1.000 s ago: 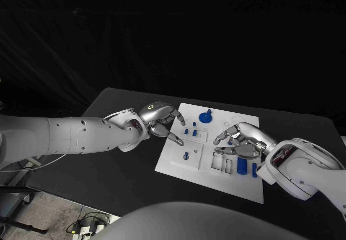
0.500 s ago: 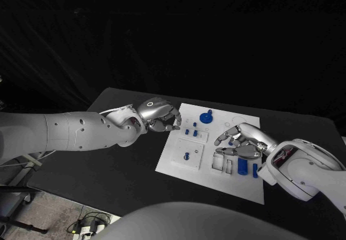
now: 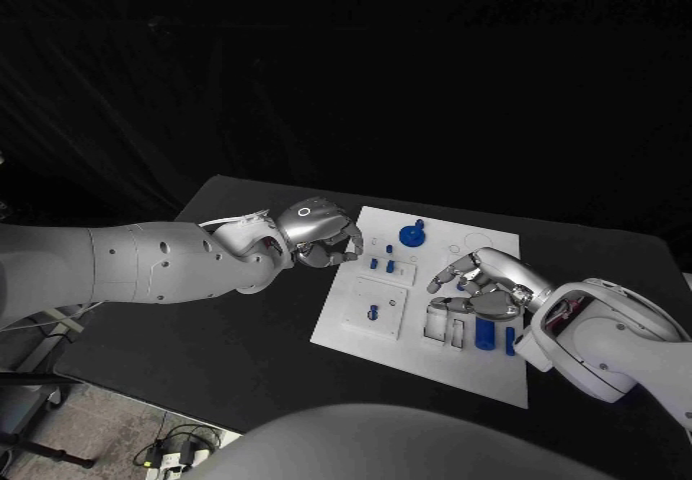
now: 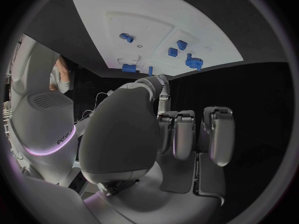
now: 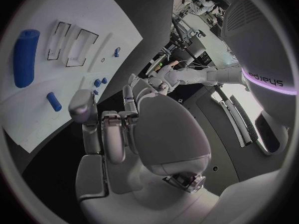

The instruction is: Assemble the parts on the task board

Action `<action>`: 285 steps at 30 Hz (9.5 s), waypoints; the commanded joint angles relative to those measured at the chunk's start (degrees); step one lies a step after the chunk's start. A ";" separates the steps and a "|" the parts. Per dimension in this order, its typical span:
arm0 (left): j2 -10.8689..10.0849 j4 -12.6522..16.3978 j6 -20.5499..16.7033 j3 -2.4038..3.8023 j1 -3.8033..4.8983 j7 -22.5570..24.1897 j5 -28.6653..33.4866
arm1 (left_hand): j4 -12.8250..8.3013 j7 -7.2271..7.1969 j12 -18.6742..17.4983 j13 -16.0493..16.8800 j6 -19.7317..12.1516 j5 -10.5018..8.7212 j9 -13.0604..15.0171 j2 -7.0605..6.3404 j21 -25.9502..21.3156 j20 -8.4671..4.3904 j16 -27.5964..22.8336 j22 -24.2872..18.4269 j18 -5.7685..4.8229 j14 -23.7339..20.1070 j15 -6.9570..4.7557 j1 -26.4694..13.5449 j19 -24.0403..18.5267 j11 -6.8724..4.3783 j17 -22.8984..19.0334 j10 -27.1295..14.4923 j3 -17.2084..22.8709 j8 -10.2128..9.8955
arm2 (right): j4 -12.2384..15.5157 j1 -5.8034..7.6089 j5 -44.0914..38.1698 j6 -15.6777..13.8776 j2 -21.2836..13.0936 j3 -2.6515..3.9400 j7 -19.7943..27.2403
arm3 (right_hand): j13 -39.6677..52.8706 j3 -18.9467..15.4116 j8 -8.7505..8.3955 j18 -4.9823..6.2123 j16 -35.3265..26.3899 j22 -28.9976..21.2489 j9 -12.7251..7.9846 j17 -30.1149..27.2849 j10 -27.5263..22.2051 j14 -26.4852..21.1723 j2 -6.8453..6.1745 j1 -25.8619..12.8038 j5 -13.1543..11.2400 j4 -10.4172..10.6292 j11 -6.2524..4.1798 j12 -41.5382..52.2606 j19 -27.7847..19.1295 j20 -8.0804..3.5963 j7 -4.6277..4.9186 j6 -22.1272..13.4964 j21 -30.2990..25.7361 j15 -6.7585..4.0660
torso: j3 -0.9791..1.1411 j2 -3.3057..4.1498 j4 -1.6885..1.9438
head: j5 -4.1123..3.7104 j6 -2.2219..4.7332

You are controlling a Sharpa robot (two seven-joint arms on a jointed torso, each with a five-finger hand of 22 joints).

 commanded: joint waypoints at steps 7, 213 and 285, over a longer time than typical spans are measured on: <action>0.39 0.24 2.67 0.03 0.09 -0.79 -0.43 | -0.11 0.03 0.13 15.06 0.95 -1.48 -0.97 0.27 0.14 0.59 0.14 15.05 -0.41 6.02 0.52 -0.40 6.03 0.39 15.06 6.05 1.11 -1.40 | -0.22 -0.22 -2.62 1.11 0.53 -0.03 -0.50 | 15.00 -0.01 -0.08 -0.14 0.20 7.20 -0.12 15.09 5.96 5.97 -0.16 0.45 -0.46 -0.25 -0.30 0.21 0.78 -0.37 0.00 -0.24 1.10 -0.31 | -0.02 -0.03 0.02 | -0.06 -0.01; 0.55 0.52 10.61 0.01 -0.16 -2.15 4.87 | 0.18 0.82 0.13 15.06 1.58 -0.58 -5.31 1.99 0.14 1.34 0.14 15.05 -0.41 6.02 1.29 -0.20 6.03 1.15 15.06 6.05 -4.93 -6.87 | -23.77 -6.75 -25.73 11.63 24.96 0.14 -2.19 | 15.00 5.21 0.87 -0.46 0.20 7.52 -1.59 15.09 5.96 5.97 2.68 0.88 -7.60 -5.66 -1.71 0.21 0.91 -1.56 -1.92 -1.98 3.63 -1.52 | -0.03 -0.02 0.04 | 1.38 -0.01; 1.15 0.26 12.31 0.00 -0.27 -3.12 4.90 | 0.19 0.90 0.13 15.06 1.52 -0.64 -5.41 2.09 0.14 1.38 0.14 15.05 -0.41 6.02 1.34 -0.27 6.03 1.24 15.06 6.05 -4.67 -6.96 | -10.30 -1.36 -61.05 7.17 18.32 -1.22 -8.02 | 15.00 2.08 1.75 -0.45 0.20 7.50 3.87 15.09 5.96 5.97 -0.77 -0.26 2.14 -6.20 0.25 0.21 1.50 -0.01 -0.04 1.45 2.34 -0.07 | -0.04 -0.05 0.04 | 2.67 -0.01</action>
